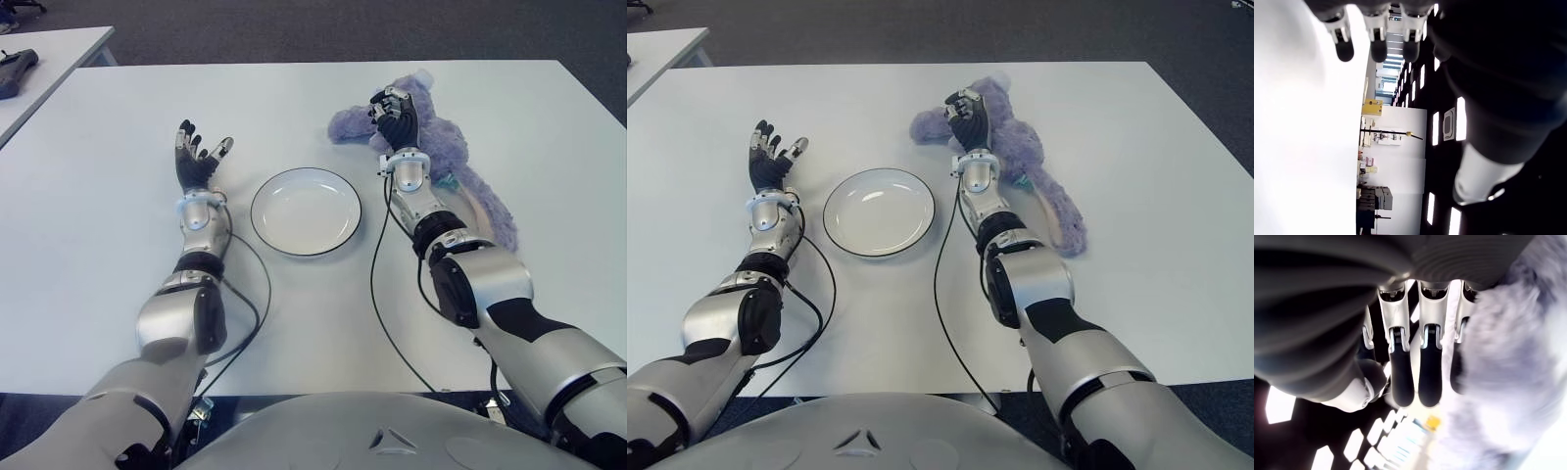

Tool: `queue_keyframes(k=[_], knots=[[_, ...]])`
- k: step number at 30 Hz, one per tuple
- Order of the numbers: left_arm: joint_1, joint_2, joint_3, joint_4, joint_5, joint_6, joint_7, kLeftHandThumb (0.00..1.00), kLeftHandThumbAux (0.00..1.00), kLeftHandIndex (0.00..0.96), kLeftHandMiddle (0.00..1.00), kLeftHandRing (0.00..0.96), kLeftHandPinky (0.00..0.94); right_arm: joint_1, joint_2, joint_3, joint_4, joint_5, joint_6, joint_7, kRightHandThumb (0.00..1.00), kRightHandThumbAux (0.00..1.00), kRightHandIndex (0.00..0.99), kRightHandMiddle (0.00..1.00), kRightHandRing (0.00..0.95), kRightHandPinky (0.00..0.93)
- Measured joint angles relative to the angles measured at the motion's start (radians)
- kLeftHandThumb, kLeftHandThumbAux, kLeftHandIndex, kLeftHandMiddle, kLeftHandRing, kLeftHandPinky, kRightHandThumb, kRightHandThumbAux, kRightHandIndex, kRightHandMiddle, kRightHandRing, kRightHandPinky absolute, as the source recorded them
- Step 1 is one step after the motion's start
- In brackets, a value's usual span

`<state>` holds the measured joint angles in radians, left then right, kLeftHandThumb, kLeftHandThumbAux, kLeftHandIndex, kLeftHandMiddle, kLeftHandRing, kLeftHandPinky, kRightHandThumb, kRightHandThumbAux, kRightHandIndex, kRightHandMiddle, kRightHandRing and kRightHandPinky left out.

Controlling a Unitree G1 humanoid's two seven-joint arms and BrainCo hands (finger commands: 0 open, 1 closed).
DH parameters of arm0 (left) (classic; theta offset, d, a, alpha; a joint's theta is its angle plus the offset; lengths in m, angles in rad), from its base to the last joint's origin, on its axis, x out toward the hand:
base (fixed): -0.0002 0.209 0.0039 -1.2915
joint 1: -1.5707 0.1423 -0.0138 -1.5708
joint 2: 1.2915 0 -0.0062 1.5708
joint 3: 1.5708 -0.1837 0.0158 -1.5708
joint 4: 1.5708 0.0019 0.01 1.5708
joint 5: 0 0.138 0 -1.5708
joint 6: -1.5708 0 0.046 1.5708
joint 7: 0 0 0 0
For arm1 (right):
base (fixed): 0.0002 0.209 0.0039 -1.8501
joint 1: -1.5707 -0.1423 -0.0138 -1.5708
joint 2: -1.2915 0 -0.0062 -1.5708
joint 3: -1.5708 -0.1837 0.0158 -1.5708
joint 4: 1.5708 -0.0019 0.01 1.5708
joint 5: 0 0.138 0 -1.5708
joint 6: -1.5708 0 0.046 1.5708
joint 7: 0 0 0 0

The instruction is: Put the doll into the plate.

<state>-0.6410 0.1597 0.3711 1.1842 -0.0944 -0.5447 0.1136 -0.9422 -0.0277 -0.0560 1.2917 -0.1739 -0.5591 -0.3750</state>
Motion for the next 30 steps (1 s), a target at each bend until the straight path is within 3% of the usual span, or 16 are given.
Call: queue_keyframes(k=[10,22,30], knots=[[0.0,0.0,0.002,-0.001,-0.002,0.0,0.0,0.044,0.815,0.052,0.055,0.032,0.047,0.022,0.047,-0.082,-0.001,0.074,-0.094,0.096,0.702,0.713,0.438,0.837,0.864,0.839],[0.0,0.001,0.001,-0.001,-0.001,0.0,0.0,0.043,0.79,0.046,0.048,0.023,0.033,0.035,0.042,-0.134,-0.001,0.109,-0.176,0.226,0.703,0.713,0.439,0.841,0.866,0.838],[0.0,0.0,0.001,-0.001,-0.001,0.0,0.0,0.055,0.78,0.046,0.048,0.023,0.037,0.035,0.035,-0.142,-0.001,0.104,-0.214,0.259,0.704,0.713,0.44,0.839,0.863,0.837]])
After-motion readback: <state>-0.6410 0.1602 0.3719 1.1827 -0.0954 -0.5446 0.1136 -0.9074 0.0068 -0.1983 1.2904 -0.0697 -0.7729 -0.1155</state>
